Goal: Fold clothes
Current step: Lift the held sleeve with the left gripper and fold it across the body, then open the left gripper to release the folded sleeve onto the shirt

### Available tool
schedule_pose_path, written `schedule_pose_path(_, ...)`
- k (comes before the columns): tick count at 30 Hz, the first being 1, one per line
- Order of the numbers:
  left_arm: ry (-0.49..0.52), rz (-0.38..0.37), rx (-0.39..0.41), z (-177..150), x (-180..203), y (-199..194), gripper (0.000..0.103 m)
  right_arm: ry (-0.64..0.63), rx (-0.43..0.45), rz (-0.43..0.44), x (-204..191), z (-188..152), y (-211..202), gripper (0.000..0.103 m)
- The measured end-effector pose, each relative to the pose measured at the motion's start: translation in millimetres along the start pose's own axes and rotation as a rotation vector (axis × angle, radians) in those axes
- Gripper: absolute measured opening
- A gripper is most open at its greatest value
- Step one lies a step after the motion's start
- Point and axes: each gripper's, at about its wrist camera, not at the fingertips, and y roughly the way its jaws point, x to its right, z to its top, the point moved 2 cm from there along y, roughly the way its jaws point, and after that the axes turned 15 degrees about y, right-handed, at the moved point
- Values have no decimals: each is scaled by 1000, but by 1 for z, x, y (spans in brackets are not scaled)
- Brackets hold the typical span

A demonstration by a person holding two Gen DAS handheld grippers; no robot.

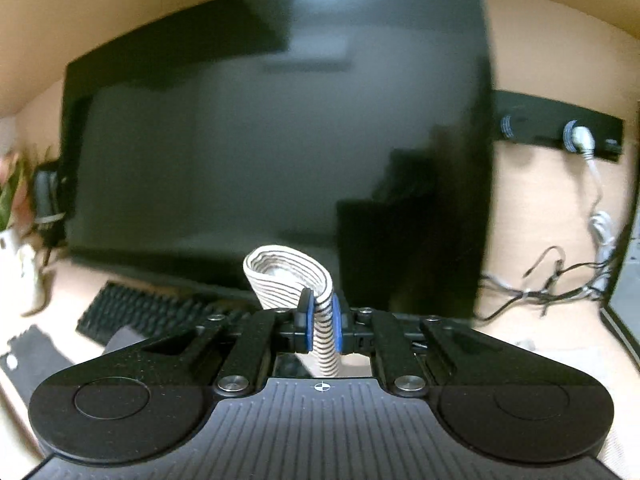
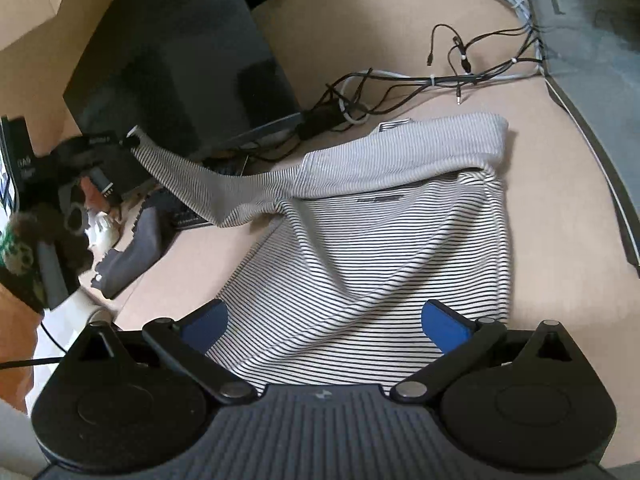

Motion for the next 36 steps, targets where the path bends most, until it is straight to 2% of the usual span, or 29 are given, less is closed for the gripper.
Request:
schedule_pose_path(8, 96, -79, 94, 53, 79, -8, 10, 3, 39, 35, 33, 21, -19, 103)
schedule_pose_path(16, 165, -224, 163, 83, 158, -4, 10, 23, 75, 9, 61, 36, -34, 103)
schedule_pose_path(21, 147, -358, 150, 87, 193, 9, 11, 60, 87, -43, 76, 38, -39, 103)
schedule_pose_path(24, 95, -459, 130, 88, 204, 17, 12, 80, 95, -74, 83, 38, -40, 103)
schedule_pose_path(26, 77, -496, 143, 87, 206, 18, 13, 93, 99, -94, 88, 38, -41, 103)
schedule_pose_path(27, 70, -509, 148, 85, 205, 17, 15, 98, 99, -102, 88, 38, -41, 103)
schedule_pose_path(29, 59, -514, 142, 81, 199, 18, 30, 104, 96, -115, 87, 36, -38, 103)
schedule_pose_path(31, 43, -516, 119, 74, 192, 26, 34, 103, 90, -120, 83, 36, -33, 103)
schedule_pose_path(36, 16, -488, -3, 39, 158, 46, 53, 91, 65, -126, 65, 33, -14, 103)
